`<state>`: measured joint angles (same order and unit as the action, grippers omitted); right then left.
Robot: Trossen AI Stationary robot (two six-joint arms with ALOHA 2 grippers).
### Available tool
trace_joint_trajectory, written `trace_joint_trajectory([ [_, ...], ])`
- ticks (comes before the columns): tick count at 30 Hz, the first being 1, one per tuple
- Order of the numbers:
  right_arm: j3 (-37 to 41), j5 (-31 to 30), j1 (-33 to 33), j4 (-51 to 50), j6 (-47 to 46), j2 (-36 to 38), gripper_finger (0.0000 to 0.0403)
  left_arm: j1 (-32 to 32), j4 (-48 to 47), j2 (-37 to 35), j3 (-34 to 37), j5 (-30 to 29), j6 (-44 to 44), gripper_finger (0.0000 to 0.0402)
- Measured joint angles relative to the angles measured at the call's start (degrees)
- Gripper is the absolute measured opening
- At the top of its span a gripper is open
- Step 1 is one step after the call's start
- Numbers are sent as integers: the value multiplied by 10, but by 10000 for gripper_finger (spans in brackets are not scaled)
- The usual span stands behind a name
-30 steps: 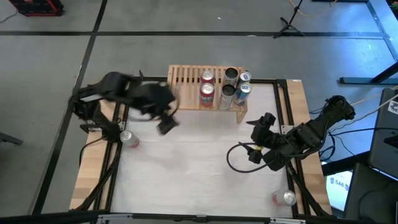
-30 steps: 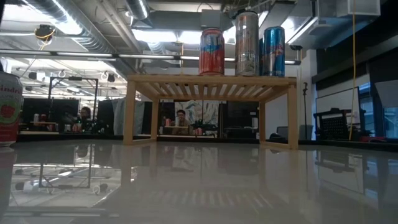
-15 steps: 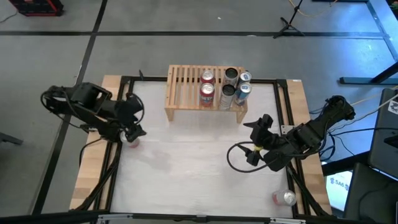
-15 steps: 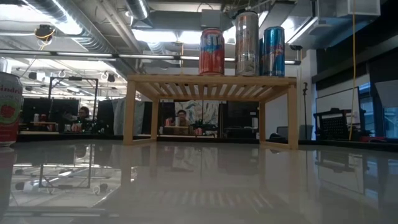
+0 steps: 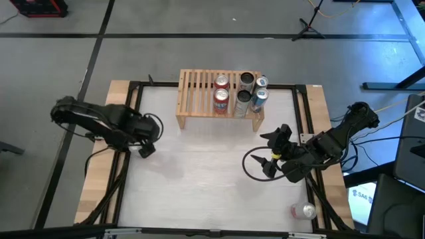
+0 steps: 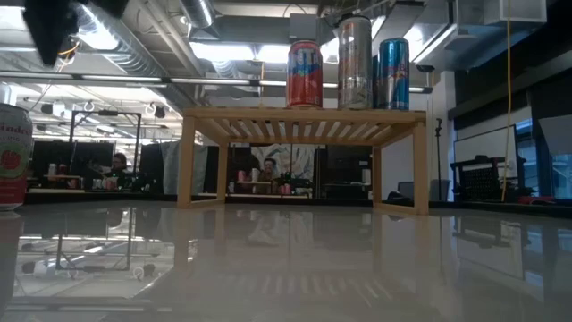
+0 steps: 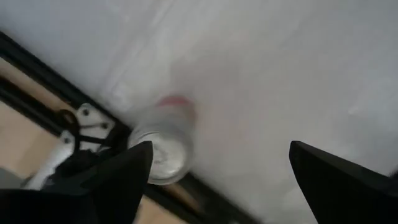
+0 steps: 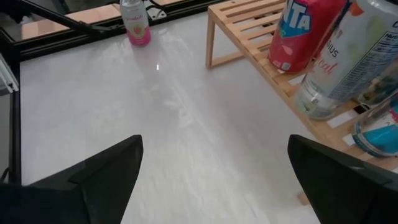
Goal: Place canned beverage on shelf
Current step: Put the top pink soda can on the shelf
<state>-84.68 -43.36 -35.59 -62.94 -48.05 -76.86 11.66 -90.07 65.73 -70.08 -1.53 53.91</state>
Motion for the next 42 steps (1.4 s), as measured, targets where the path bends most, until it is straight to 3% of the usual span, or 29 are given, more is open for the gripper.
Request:
trace_joint_trajectory([
  [5,0,4,0,-1,2,0,390,-10,0,0,76,10,-91,368],
  [13,0,4,0,1,-1,0,390,-47,0,-11,119,7,-178,368],
  [20,0,4,0,9,-17,-2,390,-61,1,-11,180,20,-202,368],
  [25,0,4,0,27,-17,-3,390,-63,3,-11,223,59,-222,368],
  [30,0,-6,0,30,-17,-3,390,-63,11,-9,234,61,-245,365],
  [42,0,1,0,29,-12,-3,390,-63,25,-10,232,31,-318,266],
])
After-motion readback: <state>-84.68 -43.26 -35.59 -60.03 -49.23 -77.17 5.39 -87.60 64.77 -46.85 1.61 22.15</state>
